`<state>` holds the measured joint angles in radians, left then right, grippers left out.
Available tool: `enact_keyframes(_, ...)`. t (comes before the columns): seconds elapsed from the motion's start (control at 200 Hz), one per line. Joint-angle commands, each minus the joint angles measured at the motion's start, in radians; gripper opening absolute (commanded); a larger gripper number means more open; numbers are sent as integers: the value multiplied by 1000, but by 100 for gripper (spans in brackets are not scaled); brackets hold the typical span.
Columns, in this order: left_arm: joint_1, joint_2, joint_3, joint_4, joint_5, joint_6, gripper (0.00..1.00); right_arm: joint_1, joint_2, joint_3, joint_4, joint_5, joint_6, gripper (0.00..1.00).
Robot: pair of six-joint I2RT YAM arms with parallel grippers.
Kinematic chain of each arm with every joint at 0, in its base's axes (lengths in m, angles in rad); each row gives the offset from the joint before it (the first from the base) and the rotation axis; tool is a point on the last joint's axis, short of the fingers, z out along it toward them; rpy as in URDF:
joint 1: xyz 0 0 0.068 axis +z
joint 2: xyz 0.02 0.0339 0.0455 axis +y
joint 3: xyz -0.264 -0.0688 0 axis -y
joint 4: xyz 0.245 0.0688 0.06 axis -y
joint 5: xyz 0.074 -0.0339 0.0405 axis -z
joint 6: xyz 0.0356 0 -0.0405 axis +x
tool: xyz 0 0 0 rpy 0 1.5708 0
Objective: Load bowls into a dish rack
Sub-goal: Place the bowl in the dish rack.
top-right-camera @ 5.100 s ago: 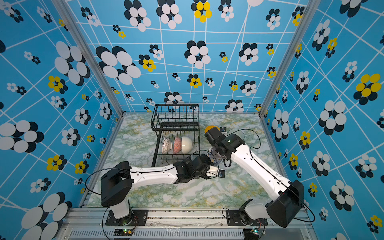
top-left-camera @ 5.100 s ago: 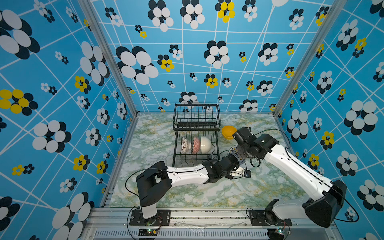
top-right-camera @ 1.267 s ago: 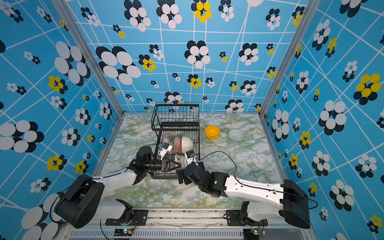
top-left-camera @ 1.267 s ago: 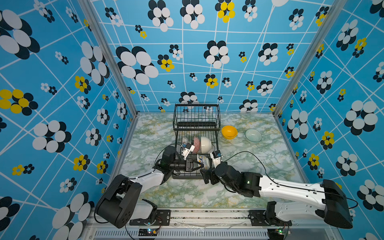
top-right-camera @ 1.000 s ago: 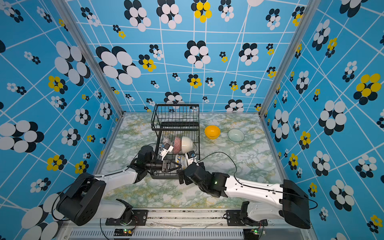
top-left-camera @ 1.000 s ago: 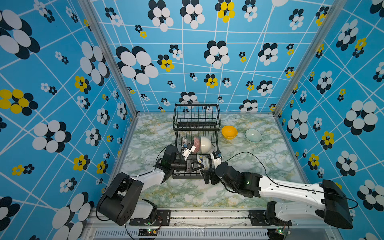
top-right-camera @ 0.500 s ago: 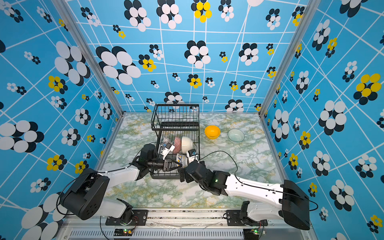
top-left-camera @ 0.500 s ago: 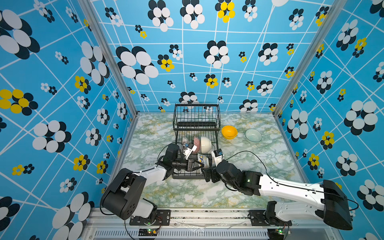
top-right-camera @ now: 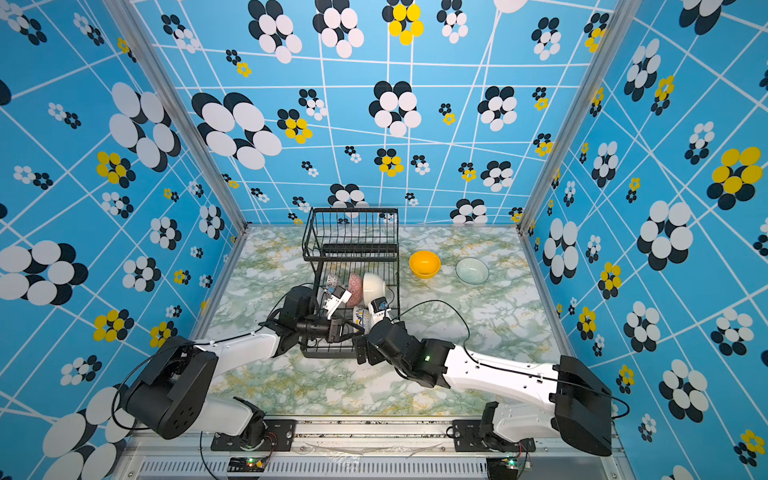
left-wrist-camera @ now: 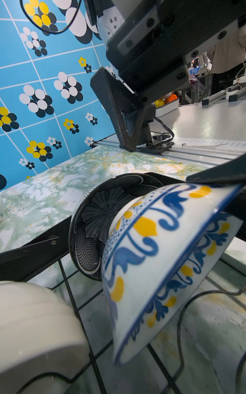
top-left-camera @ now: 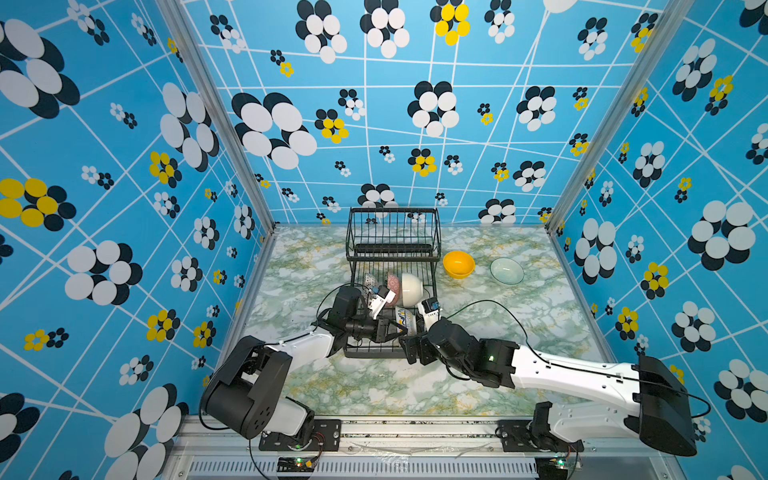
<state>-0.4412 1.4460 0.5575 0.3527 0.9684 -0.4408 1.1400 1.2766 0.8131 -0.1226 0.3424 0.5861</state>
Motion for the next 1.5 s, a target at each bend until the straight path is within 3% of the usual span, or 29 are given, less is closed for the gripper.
enact_keyframes(0.0,-13,15,43,-41,3,58,0,-5,6,38,-15,-4,-15,100)
enact_keyframes(0.565,-69,2,96,-247,-118,177,0,-7,-31,23,-27,7,-12,100)
enact_keyframes(1.494,-70,-24,100,-334,-197,204,0,-7,-44,20,-42,9,-8,100)
